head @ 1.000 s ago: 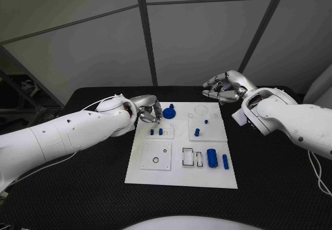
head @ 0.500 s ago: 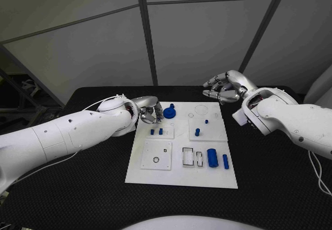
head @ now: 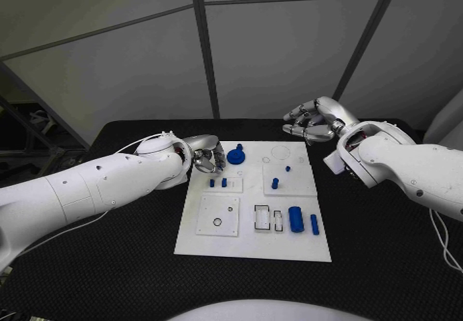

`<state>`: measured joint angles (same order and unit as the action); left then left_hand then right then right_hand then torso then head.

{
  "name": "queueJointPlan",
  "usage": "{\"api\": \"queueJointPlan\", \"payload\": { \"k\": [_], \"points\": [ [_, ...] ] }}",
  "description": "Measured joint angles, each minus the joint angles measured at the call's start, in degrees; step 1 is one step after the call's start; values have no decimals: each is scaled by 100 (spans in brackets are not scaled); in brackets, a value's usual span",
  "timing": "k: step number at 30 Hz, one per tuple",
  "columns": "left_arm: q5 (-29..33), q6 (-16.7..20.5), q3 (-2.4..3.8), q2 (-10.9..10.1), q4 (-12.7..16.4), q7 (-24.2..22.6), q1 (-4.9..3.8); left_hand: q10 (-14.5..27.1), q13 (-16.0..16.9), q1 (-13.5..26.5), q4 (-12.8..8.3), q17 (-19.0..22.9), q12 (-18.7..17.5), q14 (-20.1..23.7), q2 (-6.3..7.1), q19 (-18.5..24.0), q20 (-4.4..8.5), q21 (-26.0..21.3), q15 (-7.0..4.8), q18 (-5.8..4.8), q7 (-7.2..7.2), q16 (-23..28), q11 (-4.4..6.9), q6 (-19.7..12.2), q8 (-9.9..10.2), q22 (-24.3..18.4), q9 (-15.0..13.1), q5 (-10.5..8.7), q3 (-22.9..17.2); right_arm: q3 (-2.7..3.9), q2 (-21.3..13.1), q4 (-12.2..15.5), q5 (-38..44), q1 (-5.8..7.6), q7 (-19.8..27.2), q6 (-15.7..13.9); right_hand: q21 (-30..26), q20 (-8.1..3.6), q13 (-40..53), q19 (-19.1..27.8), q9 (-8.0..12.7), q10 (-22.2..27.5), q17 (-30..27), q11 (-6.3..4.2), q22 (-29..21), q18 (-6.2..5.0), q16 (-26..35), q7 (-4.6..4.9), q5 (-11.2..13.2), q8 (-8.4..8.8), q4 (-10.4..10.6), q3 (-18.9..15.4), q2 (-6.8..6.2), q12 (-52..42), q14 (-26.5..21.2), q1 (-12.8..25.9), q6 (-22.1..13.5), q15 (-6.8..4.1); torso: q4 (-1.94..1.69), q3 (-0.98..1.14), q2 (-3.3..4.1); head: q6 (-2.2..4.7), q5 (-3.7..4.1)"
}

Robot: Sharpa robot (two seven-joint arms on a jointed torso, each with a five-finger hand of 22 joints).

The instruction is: Assemble the parts on the task board

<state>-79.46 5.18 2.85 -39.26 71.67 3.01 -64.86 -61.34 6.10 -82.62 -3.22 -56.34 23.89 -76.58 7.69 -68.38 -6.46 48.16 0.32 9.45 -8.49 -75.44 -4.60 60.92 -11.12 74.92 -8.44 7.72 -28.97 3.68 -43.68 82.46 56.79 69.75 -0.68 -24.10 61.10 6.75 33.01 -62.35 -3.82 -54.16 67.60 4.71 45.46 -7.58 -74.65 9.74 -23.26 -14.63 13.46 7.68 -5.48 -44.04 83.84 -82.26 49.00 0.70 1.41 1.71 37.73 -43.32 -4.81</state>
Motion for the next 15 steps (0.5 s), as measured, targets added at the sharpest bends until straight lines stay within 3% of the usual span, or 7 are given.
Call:
{"api": "queueJointPlan", "payload": {
  "k": [1, 5, 6, 15],
  "points": [
    [1, -5, 0, 2, -2, 2, -2, 1, 0, 0, 0, 0, 0, 0, 0, 0, 0, 0, 0, -249, 0, 0, -1, 0, 0, 0, 0, 0, 0, 0, 0, 0, 0, 0, 0, 0, 0, 0, 0, 0, 0, 0, 0, 0, 0, 0, 0, 0, 0, 0, 0, 0, 0, 0, 0, 0, 0, 0, 0, 1, 0, -1, 1],
    [2, -23, -5, 6, -3, 4, -7, 3, 4, 0, 0, 0, 0, 0, 0, 0, 0, 0, 0, -235, 0, 0, -3, 0, 0, 0, 0, 0, 0, 0, 0, 1, 0, 0, 0, 0, 0, 0, 1, 0, 0, 0, 0, 0, 0, 0, 0, 0, 0, 0, 0, 0, 0, 0, 0, 0, 0, 0, 1, 1, 0, -15, 3],
    [2, -26, -6, 7, -3, 5, -8, 3, 4, 0, 0, 0, 0, 0, 0, 0, 0, 0, 0, 22, 0, 0, -3, 0, 0, 0, 0, 0, 0, 0, 0, 2, 0, 0, 0, 0, 0, 0, 1, 0, 0, 0, 0, 0, 0, 0, 0, 0, 0, 0, 0, 0, 0, 0, 0, 0, 0, 0, 1, 1, 0, -16, 3],
    [5, -34, -16, 18, 3, 5, -13, 2, 6, 0, 0, -20, 0, 0, 1, 0, 0, 0, 0, 10, 0, 0, -3, 0, 0, 0, 6, -6, 0, 0, -2, 4, 0, 0, -1, 1, 1, 0, 1, 0, 0, 0, 0, 0, 0, 0, 0, 0, 0, 0, 0, 0, 0, -1, 0, 0, 0, 0, 3, 1, 0, -21, 8]
  ]
}}
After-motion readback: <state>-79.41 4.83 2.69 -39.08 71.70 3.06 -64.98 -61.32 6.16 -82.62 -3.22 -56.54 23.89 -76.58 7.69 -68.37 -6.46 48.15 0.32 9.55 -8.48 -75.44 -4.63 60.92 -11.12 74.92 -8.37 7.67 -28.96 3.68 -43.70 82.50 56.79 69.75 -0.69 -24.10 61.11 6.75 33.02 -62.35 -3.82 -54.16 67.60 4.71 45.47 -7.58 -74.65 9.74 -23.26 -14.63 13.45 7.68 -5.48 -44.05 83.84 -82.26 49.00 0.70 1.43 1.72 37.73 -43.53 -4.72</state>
